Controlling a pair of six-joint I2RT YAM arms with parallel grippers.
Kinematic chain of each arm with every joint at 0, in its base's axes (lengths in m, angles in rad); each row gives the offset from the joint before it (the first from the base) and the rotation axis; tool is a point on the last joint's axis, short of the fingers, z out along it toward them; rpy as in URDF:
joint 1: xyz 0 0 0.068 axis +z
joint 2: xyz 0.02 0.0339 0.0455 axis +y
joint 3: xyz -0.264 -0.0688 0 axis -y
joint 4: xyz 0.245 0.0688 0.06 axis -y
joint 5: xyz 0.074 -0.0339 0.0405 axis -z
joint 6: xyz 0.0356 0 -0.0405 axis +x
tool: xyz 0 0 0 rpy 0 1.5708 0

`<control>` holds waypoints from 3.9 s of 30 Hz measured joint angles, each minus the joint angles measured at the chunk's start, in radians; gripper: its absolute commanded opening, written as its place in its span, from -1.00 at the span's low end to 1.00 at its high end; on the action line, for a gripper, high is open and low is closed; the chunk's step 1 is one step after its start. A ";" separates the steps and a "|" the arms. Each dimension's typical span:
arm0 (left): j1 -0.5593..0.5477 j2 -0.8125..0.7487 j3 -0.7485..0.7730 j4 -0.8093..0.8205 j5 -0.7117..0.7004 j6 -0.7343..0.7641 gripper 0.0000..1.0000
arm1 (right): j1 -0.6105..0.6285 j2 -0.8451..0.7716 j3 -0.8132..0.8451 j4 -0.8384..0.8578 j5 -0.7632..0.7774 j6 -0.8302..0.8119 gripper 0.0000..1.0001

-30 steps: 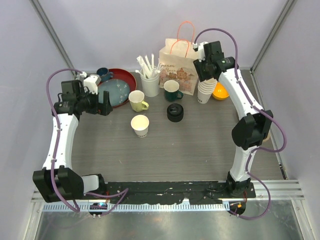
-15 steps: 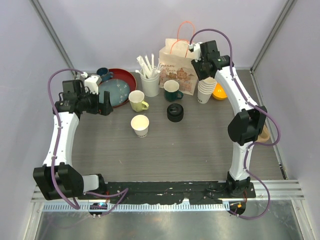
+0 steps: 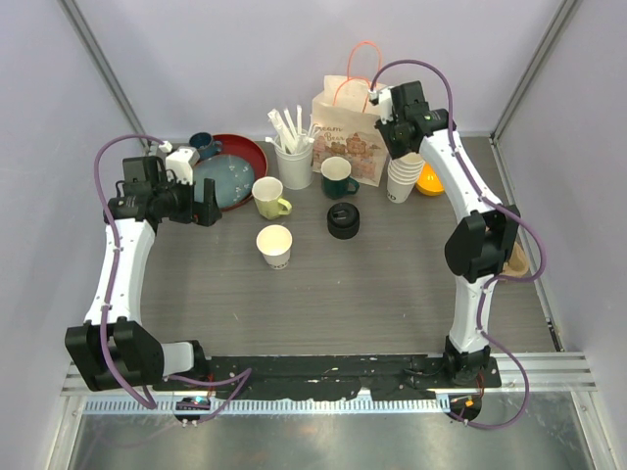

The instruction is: Pack the takeout coffee

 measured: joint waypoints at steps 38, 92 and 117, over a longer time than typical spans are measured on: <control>0.000 0.000 0.000 -0.008 0.020 0.007 1.00 | -0.007 -0.155 0.016 -0.008 0.042 -0.077 -0.98; 0.000 -0.069 -0.034 -0.030 0.007 0.042 0.99 | 0.668 -0.433 -0.878 0.408 -0.066 -0.183 -0.98; 0.000 -0.069 -0.034 -0.030 0.008 0.056 1.00 | 0.638 -0.515 -0.833 0.410 -0.056 -0.027 0.21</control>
